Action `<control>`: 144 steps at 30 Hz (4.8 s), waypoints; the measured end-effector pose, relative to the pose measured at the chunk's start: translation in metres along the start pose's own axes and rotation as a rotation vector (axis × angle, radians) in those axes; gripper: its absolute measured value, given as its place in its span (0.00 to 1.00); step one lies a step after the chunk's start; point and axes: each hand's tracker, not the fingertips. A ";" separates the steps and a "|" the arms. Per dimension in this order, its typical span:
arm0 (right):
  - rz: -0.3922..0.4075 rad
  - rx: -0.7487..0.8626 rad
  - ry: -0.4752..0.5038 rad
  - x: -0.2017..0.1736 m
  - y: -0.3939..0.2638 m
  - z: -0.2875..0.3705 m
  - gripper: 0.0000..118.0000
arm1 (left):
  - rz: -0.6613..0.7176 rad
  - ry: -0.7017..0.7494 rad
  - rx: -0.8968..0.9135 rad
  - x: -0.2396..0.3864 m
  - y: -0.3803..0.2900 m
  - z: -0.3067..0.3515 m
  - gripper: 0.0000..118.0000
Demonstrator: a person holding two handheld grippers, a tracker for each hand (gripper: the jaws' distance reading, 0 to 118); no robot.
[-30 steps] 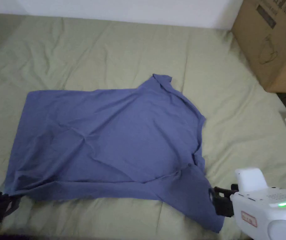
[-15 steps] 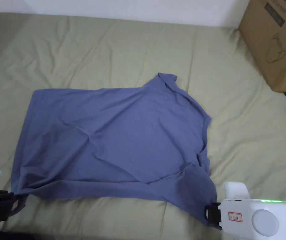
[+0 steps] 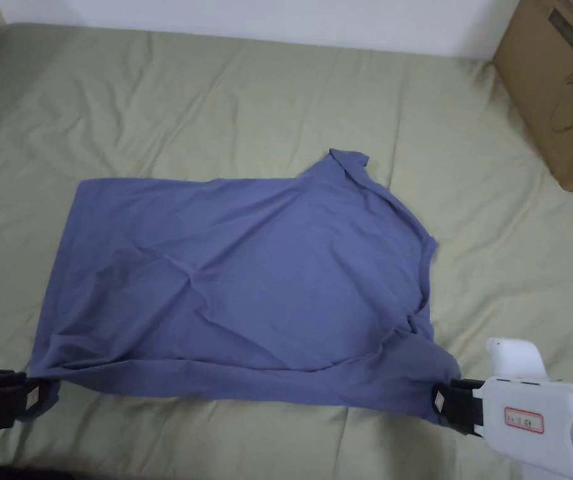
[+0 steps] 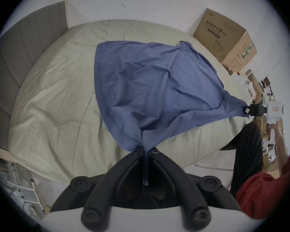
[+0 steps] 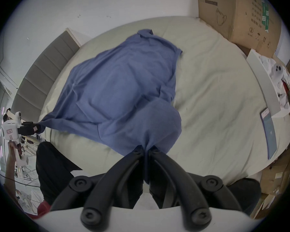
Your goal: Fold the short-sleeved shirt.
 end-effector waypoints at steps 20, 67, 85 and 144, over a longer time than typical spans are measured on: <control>0.092 0.137 -0.056 -0.007 0.161 -0.073 0.03 | 0.082 0.105 0.099 -0.058 0.120 -0.076 0.03; 0.123 0.350 -0.027 -0.023 0.086 -0.013 0.67 | 0.406 0.104 0.039 -0.062 0.067 -0.120 0.05; -0.210 0.158 -0.073 0.045 0.070 -0.070 0.70 | 0.390 0.059 0.120 -0.046 0.075 -0.077 0.05; -0.090 -0.008 0.038 0.002 -0.051 0.009 0.02 | 0.314 -0.003 0.031 -0.033 -0.034 0.018 0.05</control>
